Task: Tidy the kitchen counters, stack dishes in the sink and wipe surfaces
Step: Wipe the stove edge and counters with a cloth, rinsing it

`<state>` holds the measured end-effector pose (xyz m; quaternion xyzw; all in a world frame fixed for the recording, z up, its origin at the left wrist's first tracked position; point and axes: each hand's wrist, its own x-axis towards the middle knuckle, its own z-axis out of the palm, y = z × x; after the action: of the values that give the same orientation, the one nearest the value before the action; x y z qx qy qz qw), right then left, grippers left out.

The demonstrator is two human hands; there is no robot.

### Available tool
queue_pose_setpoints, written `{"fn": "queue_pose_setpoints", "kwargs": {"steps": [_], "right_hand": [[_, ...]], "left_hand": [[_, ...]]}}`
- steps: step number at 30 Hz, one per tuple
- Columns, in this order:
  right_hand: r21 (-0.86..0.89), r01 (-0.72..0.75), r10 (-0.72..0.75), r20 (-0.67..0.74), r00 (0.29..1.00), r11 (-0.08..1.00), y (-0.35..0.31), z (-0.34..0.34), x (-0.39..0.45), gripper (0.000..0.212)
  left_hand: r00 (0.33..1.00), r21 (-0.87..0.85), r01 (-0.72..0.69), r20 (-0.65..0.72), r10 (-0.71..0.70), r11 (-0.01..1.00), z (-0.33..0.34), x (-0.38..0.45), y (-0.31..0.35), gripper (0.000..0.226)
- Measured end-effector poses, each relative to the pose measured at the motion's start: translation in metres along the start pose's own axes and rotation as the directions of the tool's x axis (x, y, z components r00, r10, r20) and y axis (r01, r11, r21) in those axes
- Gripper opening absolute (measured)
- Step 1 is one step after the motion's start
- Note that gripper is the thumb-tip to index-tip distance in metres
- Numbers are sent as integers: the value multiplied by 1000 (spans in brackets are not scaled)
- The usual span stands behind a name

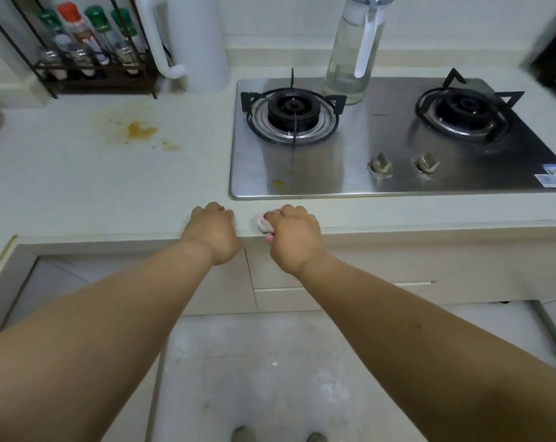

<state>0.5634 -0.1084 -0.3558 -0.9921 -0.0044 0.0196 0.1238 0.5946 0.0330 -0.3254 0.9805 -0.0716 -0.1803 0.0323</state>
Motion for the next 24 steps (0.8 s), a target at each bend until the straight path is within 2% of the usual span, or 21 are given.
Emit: {"fn": "queue_pose_setpoints", "kwargs": {"steps": [2, 5, 7, 9, 12, 14, 17, 19, 21, 24], "right_hand": [[-27, -54, 54, -18, 998, 998, 35, -7, -11, 39], [-112, -257, 254, -40, 966, 960, 90, -29, -28, 34], [-158, -310, 309, -35, 950, 937, 99, -36, -31, 32], [-141, -264, 265, -9, 964, 954, 80, -32, -24, 33], [-42, -34, 36, 30, 999, 999, 26, -13, -7, 37], [0, 62, -62, 39, 997, 998, 2, -7, -2, 37], [0, 109, -109, 24, 994, 994, 19, -7, -5, 34], [-23, 18, -18, 6, 1000, 1000, 59, -16, -14, 31], [-90, -143, 141, -30, 990, 986, 105, -30, -24, 31], [-152, -328, 322, -58, 945, 933, 143, -44, -33, 31]], "left_hand": [[1000, -3, 19, 1, -19, 1000, 3, -2, 3, 49], [999, -21, 40, 21, -39, 999, 6, -8, 8, 59], [997, -38, 57, 53, -55, 998, 6, -9, 9, 65], [995, -37, 67, 72, -64, 997, 5, -9, 12, 68], [995, -2, 62, 75, -62, 998, 2, -10, 14, 69], [994, 23, 63, 83, -65, 998, 2, -10, 16, 69], [991, 20, 92, 92, -94, 996, 0, -7, 17, 64], [990, -9, 120, 81, -119, 993, 0, -4, 21, 56], [992, -48, 109, 62, -106, 993, 1, -4, 33, 52], [997, -107, 55, 61, -49, 993, 7, -3, 54, 57]]}}
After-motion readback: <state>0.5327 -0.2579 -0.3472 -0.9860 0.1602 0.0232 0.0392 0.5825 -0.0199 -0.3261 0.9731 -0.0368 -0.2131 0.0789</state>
